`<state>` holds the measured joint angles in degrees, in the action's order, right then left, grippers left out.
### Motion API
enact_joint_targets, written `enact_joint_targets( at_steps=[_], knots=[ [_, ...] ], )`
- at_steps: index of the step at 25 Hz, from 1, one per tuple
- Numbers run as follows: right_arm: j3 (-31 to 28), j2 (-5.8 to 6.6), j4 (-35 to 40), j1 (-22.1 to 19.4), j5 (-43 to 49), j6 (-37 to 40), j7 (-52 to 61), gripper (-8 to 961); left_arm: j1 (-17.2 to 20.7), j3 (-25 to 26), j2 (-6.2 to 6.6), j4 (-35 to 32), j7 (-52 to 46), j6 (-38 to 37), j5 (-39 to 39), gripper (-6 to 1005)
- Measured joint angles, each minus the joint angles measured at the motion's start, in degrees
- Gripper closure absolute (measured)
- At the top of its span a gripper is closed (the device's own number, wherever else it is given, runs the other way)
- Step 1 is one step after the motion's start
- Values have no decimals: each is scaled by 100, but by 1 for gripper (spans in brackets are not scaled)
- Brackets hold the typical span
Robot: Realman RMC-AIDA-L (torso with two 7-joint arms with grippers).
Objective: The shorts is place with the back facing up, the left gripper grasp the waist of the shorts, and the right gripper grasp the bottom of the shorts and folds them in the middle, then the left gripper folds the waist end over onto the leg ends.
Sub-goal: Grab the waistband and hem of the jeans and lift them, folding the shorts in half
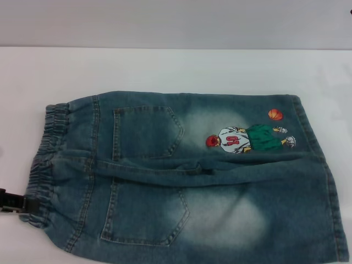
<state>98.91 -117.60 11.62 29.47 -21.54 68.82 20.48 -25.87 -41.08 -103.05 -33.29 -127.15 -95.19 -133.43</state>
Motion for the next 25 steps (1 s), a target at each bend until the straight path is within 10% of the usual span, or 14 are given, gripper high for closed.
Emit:
enact_joint_targets(
  at_steps=[17,25],
  knots=[
    [-73,50,6,52,42,-178,112,238,-77,39,-4,-2,-33,138,-72,929],
    [-70,576,452,78,1892,-139,2298,238,-54,55,-73,-160,85,179,-61,959]
  ],
)
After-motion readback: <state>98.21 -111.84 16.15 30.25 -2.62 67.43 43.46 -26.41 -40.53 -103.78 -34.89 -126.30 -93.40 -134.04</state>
